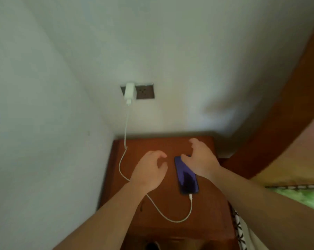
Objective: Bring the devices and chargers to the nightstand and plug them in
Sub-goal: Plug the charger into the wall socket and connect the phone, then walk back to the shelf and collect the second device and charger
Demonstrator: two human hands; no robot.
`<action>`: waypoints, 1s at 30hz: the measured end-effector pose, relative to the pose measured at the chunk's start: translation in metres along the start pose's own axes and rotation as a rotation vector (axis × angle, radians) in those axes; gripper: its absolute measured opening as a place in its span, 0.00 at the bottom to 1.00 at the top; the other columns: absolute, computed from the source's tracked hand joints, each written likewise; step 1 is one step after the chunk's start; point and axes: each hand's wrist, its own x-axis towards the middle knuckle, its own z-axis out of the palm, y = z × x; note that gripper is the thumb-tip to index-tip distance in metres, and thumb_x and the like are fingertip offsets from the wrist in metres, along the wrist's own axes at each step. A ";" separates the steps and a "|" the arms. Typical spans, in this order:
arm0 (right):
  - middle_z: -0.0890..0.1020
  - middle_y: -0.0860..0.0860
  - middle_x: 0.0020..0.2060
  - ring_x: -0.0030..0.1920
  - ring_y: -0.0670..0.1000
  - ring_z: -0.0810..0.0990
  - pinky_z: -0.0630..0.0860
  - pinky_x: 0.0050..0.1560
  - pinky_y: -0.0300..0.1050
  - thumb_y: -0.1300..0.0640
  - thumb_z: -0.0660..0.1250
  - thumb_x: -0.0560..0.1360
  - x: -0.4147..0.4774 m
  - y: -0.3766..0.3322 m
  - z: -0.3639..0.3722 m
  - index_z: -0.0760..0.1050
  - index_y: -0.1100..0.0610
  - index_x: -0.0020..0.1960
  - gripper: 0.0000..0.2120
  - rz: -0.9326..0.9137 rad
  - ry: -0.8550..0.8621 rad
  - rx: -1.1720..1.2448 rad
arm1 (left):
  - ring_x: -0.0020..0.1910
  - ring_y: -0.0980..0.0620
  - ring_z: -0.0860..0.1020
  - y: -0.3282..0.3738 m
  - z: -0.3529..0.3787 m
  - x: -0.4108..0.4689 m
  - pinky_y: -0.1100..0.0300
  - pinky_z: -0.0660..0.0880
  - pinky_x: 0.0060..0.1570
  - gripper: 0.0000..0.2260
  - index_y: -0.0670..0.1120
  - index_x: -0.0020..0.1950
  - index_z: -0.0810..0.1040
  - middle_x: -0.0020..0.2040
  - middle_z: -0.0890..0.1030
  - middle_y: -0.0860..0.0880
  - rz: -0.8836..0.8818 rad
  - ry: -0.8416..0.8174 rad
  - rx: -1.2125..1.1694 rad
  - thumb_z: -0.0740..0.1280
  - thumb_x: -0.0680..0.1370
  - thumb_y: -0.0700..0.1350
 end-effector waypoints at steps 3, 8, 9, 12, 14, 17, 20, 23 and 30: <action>0.74 0.55 0.66 0.63 0.56 0.74 0.73 0.60 0.49 0.48 0.66 0.74 -0.025 -0.042 -0.066 0.64 0.54 0.72 0.29 -0.118 0.076 -0.011 | 0.61 0.50 0.74 0.053 -0.059 0.000 0.60 0.68 0.60 0.15 0.51 0.65 0.74 0.64 0.73 0.49 0.063 0.023 0.022 0.65 0.78 0.47; 0.73 0.53 0.65 0.60 0.56 0.76 0.74 0.58 0.51 0.46 0.64 0.75 -0.082 -0.084 -0.158 0.65 0.51 0.71 0.27 -0.208 0.206 -0.093 | 0.59 0.46 0.74 0.126 -0.149 -0.005 0.53 0.70 0.63 0.18 0.51 0.68 0.71 0.69 0.71 0.46 0.157 0.045 0.176 0.64 0.78 0.50; 0.73 0.52 0.66 0.60 0.56 0.76 0.75 0.57 0.52 0.45 0.64 0.75 -0.095 -0.087 -0.173 0.65 0.51 0.71 0.27 -0.224 0.227 -0.142 | 0.60 0.46 0.74 0.137 -0.162 -0.008 0.51 0.70 0.63 0.18 0.51 0.67 0.71 0.68 0.72 0.46 0.191 0.054 0.204 0.64 0.78 0.51; 0.73 0.51 0.65 0.62 0.56 0.75 0.74 0.58 0.50 0.44 0.63 0.74 -0.134 -0.089 -0.207 0.66 0.50 0.71 0.27 -0.239 0.305 -0.237 | 0.62 0.45 0.72 0.169 -0.182 -0.014 0.49 0.70 0.62 0.18 0.51 0.67 0.71 0.65 0.74 0.45 0.320 0.052 0.299 0.63 0.78 0.52; 0.74 0.51 0.63 0.61 0.55 0.75 0.74 0.58 0.50 0.43 0.63 0.74 -0.161 -0.081 -0.224 0.66 0.50 0.70 0.26 -0.202 0.363 -0.264 | 0.64 0.44 0.71 0.190 -0.182 -0.018 0.48 0.69 0.63 0.19 0.52 0.68 0.71 0.66 0.73 0.45 0.402 0.016 0.373 0.62 0.78 0.53; 0.75 0.50 0.61 0.60 0.56 0.75 0.74 0.57 0.50 0.42 0.63 0.74 -0.208 -0.054 -0.245 0.66 0.49 0.69 0.26 -0.074 0.458 -0.288 | 0.65 0.44 0.70 0.230 -0.164 -0.029 0.48 0.69 0.64 0.19 0.52 0.68 0.71 0.67 0.73 0.46 0.533 -0.056 0.443 0.62 0.78 0.54; 0.74 0.50 0.64 0.63 0.56 0.74 0.73 0.60 0.51 0.38 0.62 0.73 -0.273 -0.009 -0.267 0.65 0.47 0.70 0.29 0.142 0.545 -0.286 | 0.62 0.46 0.73 0.282 -0.134 -0.056 0.52 0.71 0.59 0.19 0.53 0.66 0.72 0.64 0.74 0.48 0.684 -0.080 0.460 0.62 0.77 0.56; 0.74 0.51 0.65 0.64 0.56 0.73 0.71 0.62 0.51 0.35 0.61 0.73 -0.355 0.041 -0.286 0.65 0.47 0.72 0.31 0.342 0.636 -0.302 | 0.63 0.47 0.72 0.344 -0.100 -0.101 0.49 0.72 0.58 0.21 0.55 0.68 0.70 0.65 0.73 0.50 0.848 -0.134 0.510 0.60 0.76 0.59; 0.72 0.49 0.69 0.68 0.54 0.71 0.69 0.64 0.51 0.32 0.59 0.72 -0.611 0.136 -0.281 0.63 0.45 0.73 0.33 0.795 0.825 -0.270 | 0.62 0.45 0.73 0.466 -0.002 -0.277 0.51 0.72 0.59 0.26 0.53 0.68 0.72 0.65 0.75 0.48 1.210 -0.314 0.538 0.64 0.73 0.62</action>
